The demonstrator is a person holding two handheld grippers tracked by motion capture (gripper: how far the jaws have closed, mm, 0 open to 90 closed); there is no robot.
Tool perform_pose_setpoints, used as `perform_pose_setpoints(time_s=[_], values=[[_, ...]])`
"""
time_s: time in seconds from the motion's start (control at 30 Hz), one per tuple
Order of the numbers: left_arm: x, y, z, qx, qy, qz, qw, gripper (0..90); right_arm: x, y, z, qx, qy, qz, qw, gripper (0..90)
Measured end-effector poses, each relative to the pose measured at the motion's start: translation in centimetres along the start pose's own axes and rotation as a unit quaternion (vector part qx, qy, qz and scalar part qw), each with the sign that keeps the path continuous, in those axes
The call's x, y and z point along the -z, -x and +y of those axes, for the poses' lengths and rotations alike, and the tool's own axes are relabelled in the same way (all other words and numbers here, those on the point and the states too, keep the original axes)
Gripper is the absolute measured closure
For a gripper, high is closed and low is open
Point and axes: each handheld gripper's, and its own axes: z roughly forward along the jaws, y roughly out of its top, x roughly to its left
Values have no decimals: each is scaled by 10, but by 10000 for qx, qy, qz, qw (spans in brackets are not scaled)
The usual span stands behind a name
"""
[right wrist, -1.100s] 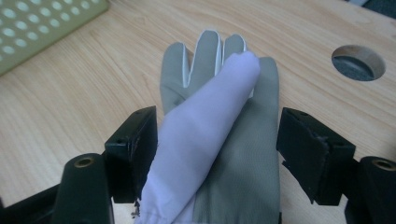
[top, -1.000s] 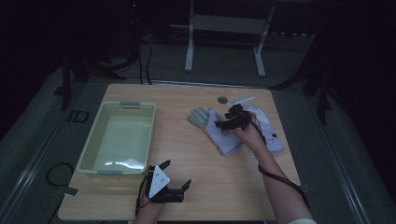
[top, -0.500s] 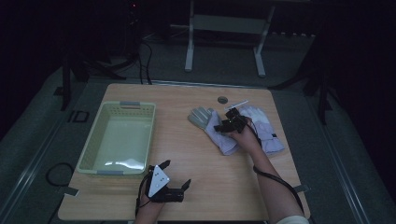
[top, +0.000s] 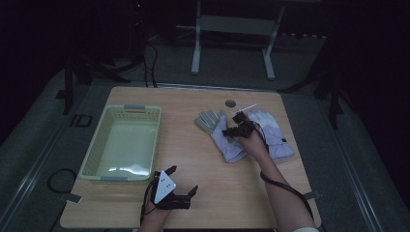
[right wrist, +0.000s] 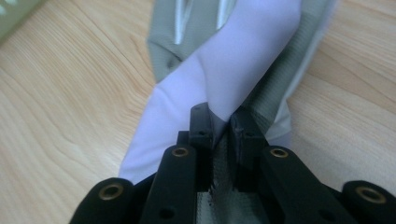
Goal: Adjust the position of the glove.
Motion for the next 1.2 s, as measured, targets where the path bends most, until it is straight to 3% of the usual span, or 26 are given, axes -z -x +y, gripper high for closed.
perform_pose_setpoints(time_s=[0.23, 0.37, 0.47, 0.57, 0.8, 0.9, 0.97, 1.03, 1.2], values=[[-1, 0, 0, 14, -16, 1, 10000, 19, 34, -29, 3, -341, 632, -89, 9974, 823], [-2, 2, 1, -21, -35, 13, 10000, 18, 54, -46, -1, -701, 1099, -156, 9913, 823], [-2, 2, 1, -18, -40, 12, 10000, 19, 60, -58, -8, -887, 1263, -342, 9874, 823], [-2, 2, 1, -20, -54, 17, 10000, 19, 58, -70, -18, -1007, 1301, -523, 9850, 822], [-2, 1, 1, -21, -78, -27, 10000, 18, 37, -89, -39, -1255, 1368, -614, 9807, 822], [-2, 1, 1, -26, -89, -37, 9999, 18, 32, -90, -42, -1337, 1379, -847, 9777, 820], [-2, 1, 1, -33, -90, -41, 9999, 18, 31, -90, -42, -1320, 1369, -921, 9774, 820], [-2, 1, 1, -33, -95, -55, 9999, 19, 26, -86, -43, -1316, 1241, -935, 9790, 819], [-3, 1, 1, -32, -137, -54, 9999, 18, 19, -78, -43, -1503, 1185, -941, 9770, 817]])
